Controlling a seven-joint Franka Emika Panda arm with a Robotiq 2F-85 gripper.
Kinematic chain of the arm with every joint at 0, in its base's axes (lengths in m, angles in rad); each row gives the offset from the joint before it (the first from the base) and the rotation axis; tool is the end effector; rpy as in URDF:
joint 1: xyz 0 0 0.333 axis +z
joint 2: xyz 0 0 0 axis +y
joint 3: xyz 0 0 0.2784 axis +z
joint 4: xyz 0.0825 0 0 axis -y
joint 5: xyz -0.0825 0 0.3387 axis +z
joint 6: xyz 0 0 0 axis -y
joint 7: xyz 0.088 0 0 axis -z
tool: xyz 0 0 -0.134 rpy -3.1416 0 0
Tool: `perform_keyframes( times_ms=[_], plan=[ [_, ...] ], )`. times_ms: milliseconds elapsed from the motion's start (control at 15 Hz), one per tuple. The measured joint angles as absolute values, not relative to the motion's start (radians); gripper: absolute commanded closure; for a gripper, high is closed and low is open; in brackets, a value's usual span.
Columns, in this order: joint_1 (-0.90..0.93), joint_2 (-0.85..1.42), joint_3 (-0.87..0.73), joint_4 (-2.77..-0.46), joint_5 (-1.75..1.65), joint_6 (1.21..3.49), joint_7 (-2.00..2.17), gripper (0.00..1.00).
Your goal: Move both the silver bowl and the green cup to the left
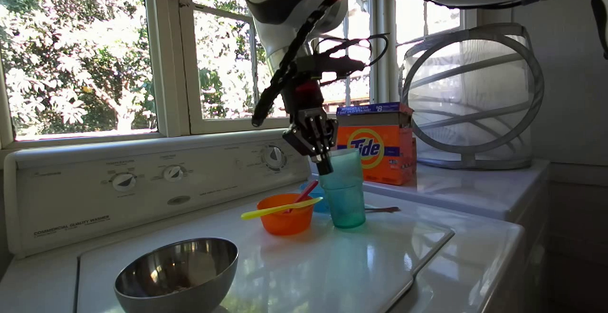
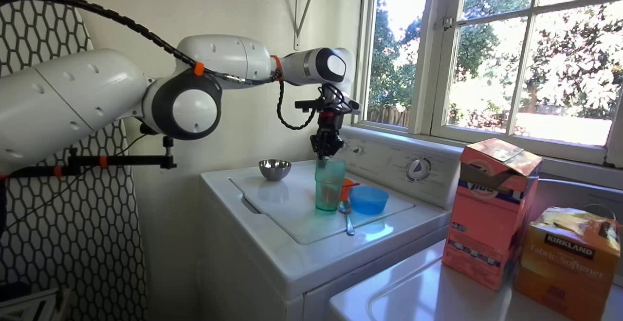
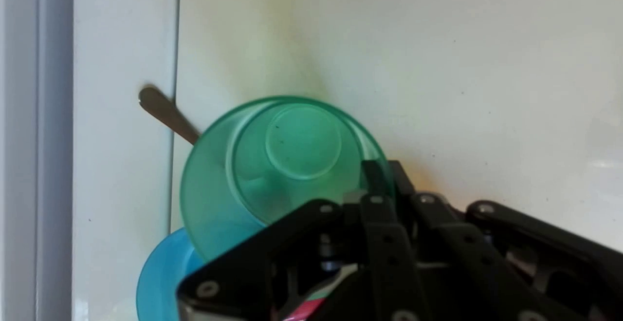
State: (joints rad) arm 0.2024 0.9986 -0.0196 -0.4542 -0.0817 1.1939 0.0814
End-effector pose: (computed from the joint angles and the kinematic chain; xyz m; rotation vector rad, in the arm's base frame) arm 0.6463 0.1133 0.3849 2.9866 0.1316 -0.3656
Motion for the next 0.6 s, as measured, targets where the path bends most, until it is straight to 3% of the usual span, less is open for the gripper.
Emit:
perform_keyframes(
  times_ms=[600],
  plan=[
    [0.225, 0.939, -0.023, -0.451, -0.107, 1.136, 0.051, 0.99]
  ],
)
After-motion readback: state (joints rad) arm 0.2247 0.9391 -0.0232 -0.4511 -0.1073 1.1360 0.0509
